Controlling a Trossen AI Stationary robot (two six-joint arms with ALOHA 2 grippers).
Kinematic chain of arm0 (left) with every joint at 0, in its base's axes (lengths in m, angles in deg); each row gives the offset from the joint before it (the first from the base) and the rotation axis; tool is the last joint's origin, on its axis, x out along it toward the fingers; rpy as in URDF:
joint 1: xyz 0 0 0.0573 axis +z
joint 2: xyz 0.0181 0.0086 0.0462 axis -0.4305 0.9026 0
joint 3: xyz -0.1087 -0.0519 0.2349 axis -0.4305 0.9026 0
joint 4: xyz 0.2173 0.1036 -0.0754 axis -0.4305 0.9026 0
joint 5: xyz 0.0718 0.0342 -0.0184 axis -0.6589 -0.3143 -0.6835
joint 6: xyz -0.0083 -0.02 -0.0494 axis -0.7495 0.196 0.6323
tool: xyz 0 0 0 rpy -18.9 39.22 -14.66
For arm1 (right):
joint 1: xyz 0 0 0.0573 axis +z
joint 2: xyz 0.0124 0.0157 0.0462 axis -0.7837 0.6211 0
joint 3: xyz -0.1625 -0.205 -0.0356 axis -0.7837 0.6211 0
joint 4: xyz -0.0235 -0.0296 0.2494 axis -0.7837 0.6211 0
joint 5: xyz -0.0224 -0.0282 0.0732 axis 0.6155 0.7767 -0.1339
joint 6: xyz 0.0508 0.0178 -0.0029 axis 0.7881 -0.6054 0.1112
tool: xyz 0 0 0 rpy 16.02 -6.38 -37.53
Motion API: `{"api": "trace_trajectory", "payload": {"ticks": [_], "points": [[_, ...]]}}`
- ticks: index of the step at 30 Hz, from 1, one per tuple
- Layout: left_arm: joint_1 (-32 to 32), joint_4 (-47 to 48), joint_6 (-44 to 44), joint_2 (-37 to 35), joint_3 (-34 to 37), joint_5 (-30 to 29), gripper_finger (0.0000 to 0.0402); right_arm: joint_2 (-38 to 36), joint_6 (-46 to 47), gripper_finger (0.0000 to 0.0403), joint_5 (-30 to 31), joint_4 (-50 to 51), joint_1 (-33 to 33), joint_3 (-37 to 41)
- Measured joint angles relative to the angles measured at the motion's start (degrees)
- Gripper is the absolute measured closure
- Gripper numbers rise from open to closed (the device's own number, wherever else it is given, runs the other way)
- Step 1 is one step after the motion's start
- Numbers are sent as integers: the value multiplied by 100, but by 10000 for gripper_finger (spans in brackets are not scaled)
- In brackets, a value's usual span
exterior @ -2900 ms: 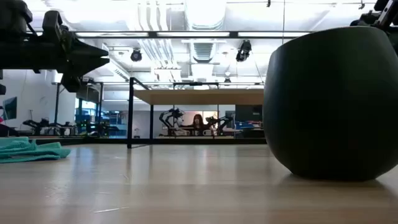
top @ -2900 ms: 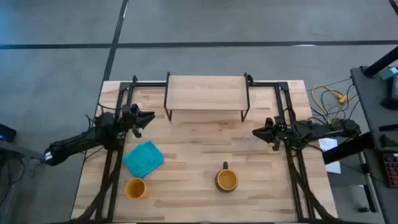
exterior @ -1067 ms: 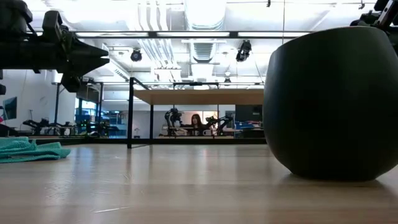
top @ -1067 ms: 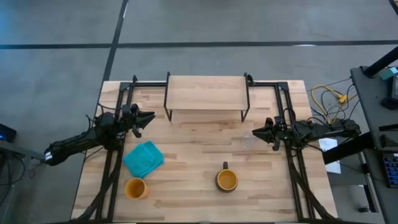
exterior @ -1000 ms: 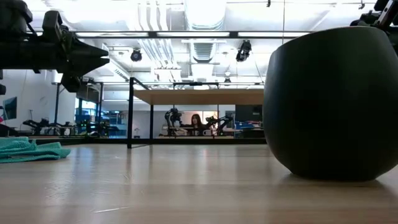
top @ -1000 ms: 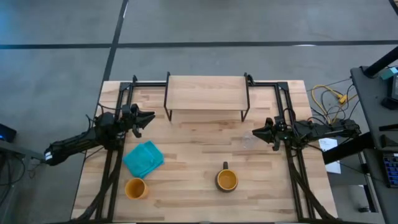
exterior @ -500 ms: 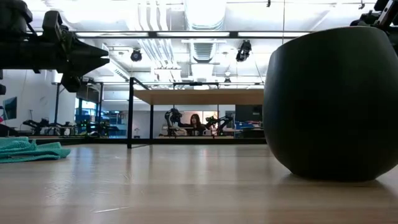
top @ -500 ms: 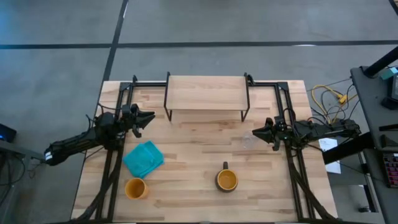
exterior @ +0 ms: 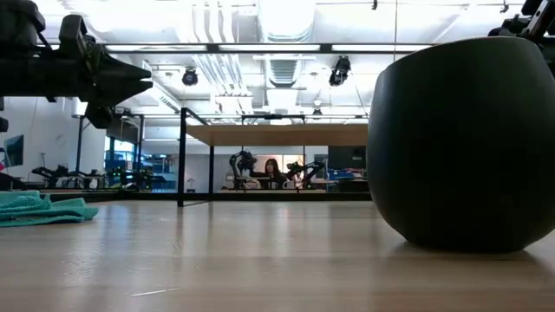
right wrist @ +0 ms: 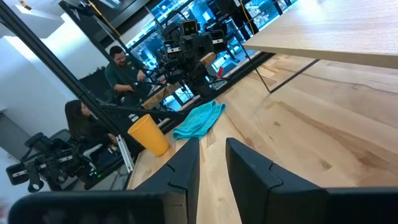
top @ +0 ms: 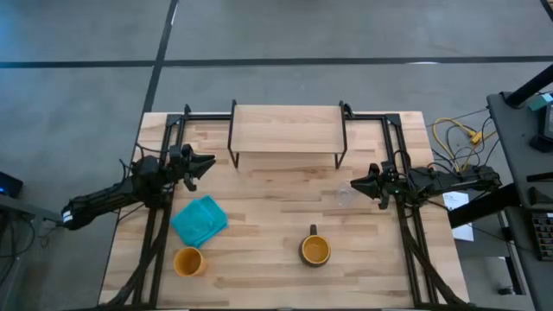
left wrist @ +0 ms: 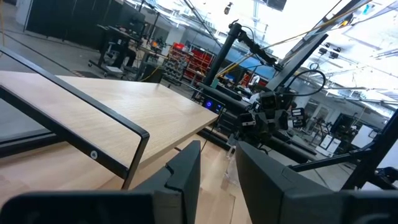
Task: Stack small to large cups/mugs on shelf
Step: Put the yellow cup on the shelf
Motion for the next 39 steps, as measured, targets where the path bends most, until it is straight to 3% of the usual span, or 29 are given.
{"api": "trace_trajectory", "payload": {"ticks": [14, 24, 30, 34, 39], "points": [[0, -178, -2, 26, 0, -90, 313, 0, 570, 331, 152, -62, 0, -2], [0, -2211, 308, 2, 2, -67, 313, 0, 404, 331, 1626, -147, 0, -1], [0, -2745, 300, -3, 2, 449, 313, -2, 386, 334, 2149, -147, -2, 0], [2, -1604, 921, 53, -290, 947, 313, 0, 641, 331, 2153, -151, -2, -1], [-2, 845, 1364, 276, -1489, 1967, 313, 0, 1038, 335, 2155, -151, 0, -2]]}}
